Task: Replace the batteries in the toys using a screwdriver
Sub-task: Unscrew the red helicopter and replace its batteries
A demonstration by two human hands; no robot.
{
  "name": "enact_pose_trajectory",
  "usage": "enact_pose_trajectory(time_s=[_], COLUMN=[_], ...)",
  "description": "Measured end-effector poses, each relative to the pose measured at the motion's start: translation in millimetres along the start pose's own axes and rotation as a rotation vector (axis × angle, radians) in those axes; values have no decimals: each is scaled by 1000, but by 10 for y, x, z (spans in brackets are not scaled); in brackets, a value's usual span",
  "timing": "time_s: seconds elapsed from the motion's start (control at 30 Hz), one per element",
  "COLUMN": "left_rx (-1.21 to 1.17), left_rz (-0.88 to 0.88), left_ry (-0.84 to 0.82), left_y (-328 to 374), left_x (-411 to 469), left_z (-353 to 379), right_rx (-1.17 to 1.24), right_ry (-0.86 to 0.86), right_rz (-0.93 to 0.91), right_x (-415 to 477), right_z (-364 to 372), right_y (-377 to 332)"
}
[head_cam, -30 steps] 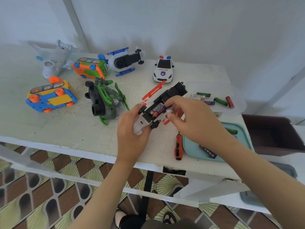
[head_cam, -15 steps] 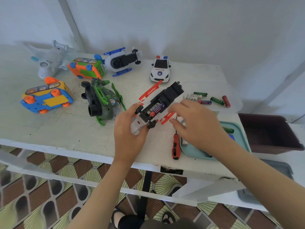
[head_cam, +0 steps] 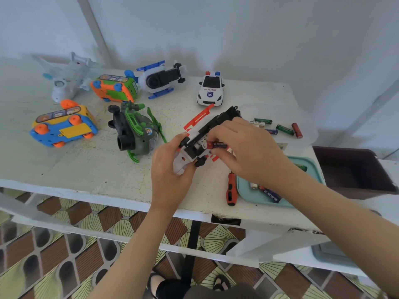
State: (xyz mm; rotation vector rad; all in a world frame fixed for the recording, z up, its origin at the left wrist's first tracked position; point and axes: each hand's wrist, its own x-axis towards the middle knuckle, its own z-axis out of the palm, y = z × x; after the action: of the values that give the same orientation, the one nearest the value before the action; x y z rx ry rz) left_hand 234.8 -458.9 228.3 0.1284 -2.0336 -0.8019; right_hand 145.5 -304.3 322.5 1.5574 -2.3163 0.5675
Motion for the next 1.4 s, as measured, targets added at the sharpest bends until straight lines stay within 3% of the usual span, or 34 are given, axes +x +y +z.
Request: enact_pose_trajectory(time_s=[0.2, 0.37, 0.53, 0.7, 0.8, 1.0, 1.3, 1.4], left_rx=[-12, -11, -15, -19, -9, -11, -31, -30], left_rz=[-38, -17, -28, -25, -21, -19, -46, -49], left_ry=[-6, 2, -3, -6, 2, -1, 21, 21], left_y=[1, 1, -4, -12, -8, -9, -16, -17], left_x=[1, -6, 0, -5, -2, 4, 20, 16], left_z=[-2, 8, 13, 12, 10, 8, 15, 17], right_rx=[112, 102, -181, 24, 49, -129, -78, -50], right_ry=[-135, -193, -223, -10, -57, -214, -250, -177], right_rz=[507, 628, 554, 390, 339, 330, 356, 318], right_x=[-430, -540, -529, -396, -218, -21, 82, 29], right_z=[5, 110, 179, 158, 129, 187, 167, 173], right_y=[12, 44, 113, -79, -199, -279, -214, -219])
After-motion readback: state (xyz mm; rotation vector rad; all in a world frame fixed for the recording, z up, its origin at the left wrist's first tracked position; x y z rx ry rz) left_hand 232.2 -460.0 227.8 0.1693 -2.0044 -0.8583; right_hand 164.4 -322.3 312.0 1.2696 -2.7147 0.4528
